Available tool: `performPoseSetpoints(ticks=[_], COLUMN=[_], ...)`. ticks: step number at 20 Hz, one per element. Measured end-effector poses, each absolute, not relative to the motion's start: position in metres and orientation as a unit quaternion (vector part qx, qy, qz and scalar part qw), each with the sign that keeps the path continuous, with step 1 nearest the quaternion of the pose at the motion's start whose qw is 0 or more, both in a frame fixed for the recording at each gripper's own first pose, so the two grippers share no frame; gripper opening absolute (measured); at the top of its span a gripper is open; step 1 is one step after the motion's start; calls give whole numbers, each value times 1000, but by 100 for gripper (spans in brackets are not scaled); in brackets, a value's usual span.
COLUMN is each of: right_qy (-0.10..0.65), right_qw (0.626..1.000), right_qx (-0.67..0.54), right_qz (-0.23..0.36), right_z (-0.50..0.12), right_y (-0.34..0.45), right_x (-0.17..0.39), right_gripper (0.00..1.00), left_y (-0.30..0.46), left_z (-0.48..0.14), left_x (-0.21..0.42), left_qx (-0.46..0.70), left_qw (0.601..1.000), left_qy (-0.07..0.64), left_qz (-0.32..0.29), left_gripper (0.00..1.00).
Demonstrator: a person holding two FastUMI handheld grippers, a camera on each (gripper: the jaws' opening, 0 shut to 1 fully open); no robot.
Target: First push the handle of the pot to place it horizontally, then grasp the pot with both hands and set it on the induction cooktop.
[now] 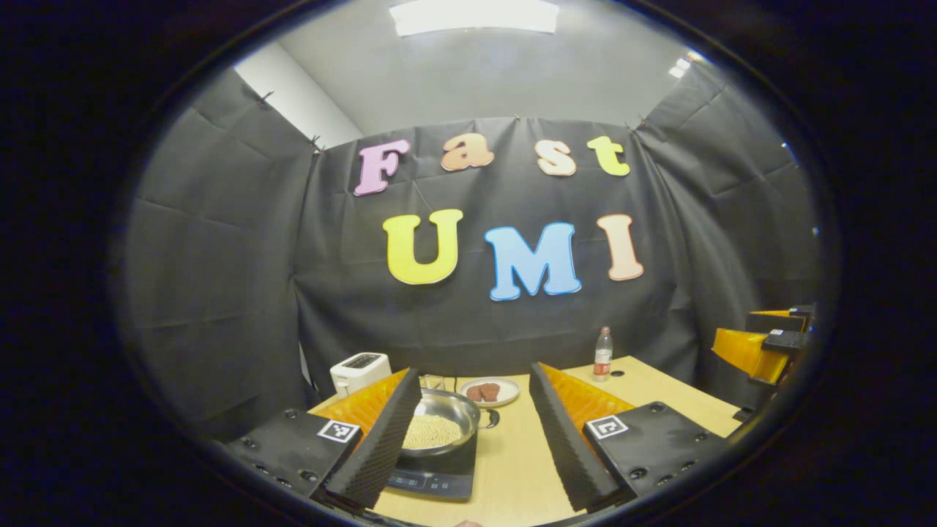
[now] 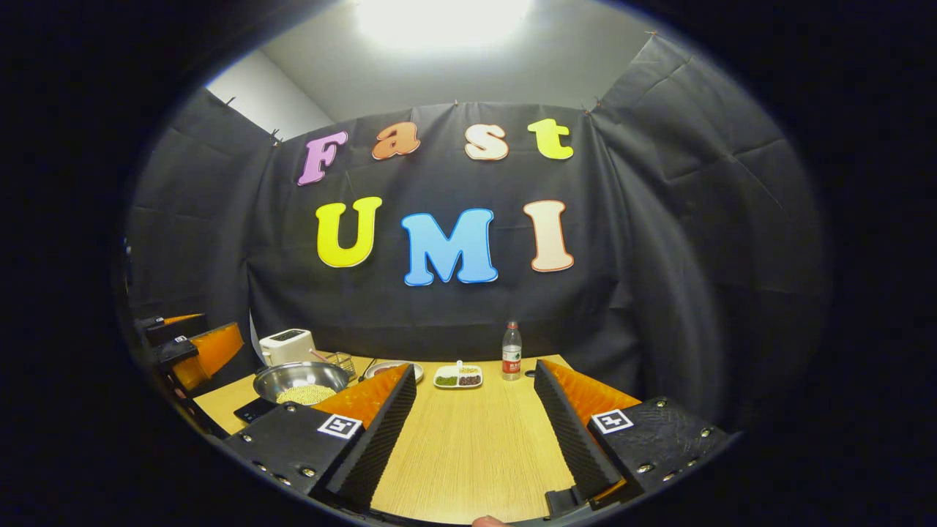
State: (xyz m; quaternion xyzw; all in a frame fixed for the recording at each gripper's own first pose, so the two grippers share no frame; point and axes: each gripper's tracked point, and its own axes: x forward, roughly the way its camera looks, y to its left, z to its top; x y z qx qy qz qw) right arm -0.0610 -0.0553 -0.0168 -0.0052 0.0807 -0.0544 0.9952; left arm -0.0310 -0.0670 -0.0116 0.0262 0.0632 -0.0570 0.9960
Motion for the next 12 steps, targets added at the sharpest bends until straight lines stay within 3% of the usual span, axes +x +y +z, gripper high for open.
performPoseSetpoints(ticks=[12], right_qy=[49], right_qw=[998], right_qx=[-7], right_qz=[-40], right_z=[11], right_y=[-32], right_x=[-47], right_gripper=[98], left_y=[-30], left_z=[6], left_x=[-32], left_qx=[10], left_qw=[999], left_qy=[35], left_qz=[-33], left_gripper=[100])
